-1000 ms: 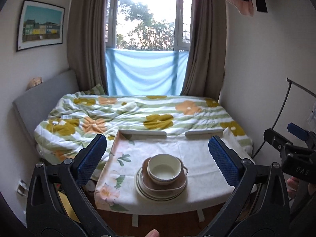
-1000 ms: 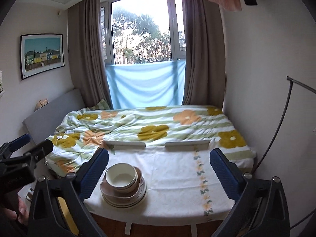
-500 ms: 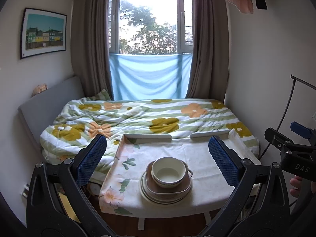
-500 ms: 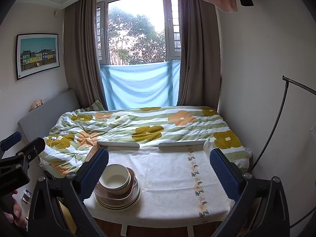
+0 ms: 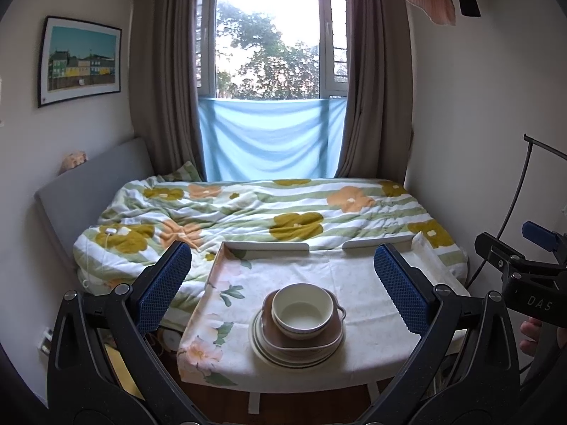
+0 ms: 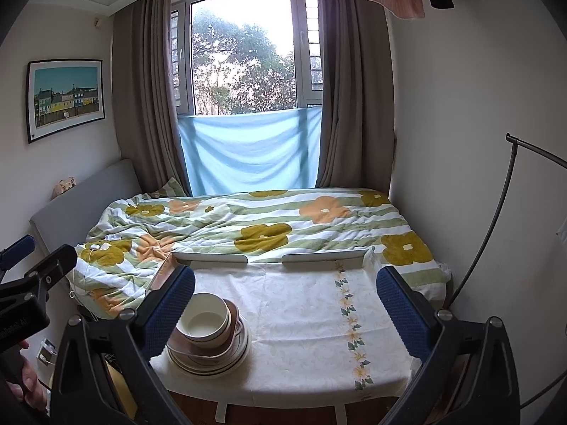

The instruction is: Organize plates and bowls

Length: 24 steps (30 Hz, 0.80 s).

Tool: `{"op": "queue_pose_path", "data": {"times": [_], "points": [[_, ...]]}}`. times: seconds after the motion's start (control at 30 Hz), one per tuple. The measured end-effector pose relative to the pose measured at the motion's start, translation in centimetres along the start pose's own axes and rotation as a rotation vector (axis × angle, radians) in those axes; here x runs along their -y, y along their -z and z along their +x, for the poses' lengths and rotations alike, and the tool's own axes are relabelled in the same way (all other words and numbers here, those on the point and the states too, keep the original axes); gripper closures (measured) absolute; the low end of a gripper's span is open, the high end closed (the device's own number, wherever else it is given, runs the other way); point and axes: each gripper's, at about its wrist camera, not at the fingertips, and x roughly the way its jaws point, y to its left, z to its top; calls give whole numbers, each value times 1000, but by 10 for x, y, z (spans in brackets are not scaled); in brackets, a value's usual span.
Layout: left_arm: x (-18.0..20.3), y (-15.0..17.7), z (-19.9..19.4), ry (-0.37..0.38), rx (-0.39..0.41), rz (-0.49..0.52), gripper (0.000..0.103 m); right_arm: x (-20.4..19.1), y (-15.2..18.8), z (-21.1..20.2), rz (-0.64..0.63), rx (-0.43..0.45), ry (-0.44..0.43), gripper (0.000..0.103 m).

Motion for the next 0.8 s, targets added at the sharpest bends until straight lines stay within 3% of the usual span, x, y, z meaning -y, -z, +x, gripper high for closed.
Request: {"op": "queue_pose_path", "data": {"times": [0.8], "points": [[0,1,-3,-33,14,13,0,1,-1,3,-4,-31,8,1]]}}
